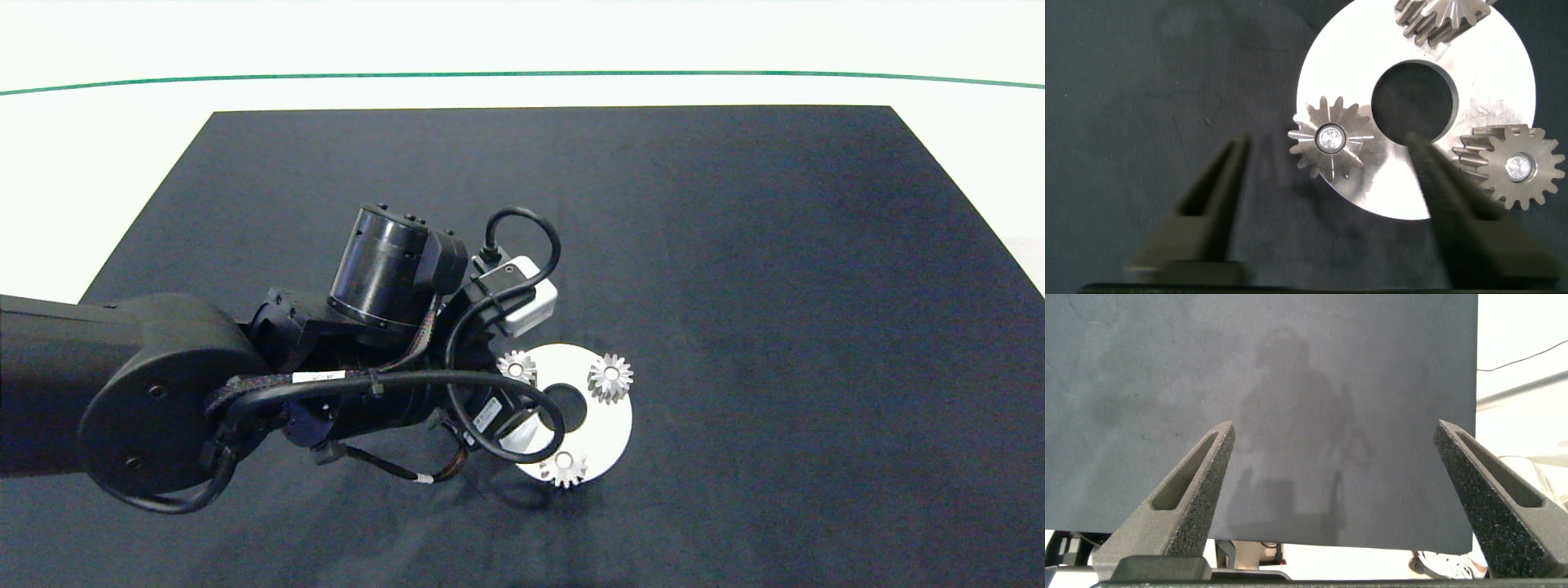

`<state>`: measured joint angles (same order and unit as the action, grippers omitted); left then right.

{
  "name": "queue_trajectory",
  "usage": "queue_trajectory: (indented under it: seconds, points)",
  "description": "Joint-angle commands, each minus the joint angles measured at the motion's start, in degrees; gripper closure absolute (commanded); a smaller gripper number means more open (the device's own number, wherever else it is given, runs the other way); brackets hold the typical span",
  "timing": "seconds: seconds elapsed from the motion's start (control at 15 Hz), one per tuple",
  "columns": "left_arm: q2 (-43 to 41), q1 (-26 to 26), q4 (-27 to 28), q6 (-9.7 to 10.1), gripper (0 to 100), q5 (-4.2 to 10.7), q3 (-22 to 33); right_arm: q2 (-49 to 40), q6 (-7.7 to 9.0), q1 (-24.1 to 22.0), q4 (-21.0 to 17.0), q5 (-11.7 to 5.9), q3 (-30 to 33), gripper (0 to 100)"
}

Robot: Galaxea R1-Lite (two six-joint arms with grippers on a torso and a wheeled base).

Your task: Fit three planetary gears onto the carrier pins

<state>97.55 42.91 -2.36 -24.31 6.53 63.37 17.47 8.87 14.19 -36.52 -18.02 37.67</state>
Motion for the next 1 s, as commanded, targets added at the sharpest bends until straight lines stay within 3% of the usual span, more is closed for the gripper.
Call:
queue_trajectory:
  seconds: [0.07,0.2,0.4,0.6,0.73,0.87,1.0]
  points:
    - [-0.87,-0.28,0.34,-0.13,0,0.06,-0.44,0.02,0.09,0.14,-0.22,-0.09,-0.05,0]
    - [-5.35,-0.20,1.93,0.14,0,0.06,-0.79,0.46,0.09,0.22,-0.13,0.09,0.12,0]
    - [-14.76,-3.54,13.61,0.58,0,0.06,2.20,2.83,0.09,0.22,0.14,0.35,1.27,0]
    - [-31.63,-22.08,23.90,6.03,0,0.15,1.58,5.47,0.09,-0.30,0.05,0.44,3.20,0]
    - [-43.85,-34.56,29.00,6.20,0,0.15,-2.55,5.47,0.09,-1.71,-0.30,0.35,3.11,0]
    - [-57.03,-43.70,29.26,6.20,0,0.15,-9.40,4.50,0.27,-4.52,-0.39,0.35,3.11,0]
    - [-68.63,-51.88,29.26,6.03,0,0.06,-16.26,1.25,0.44,-6.19,-3.12,0.35,3.02,0]
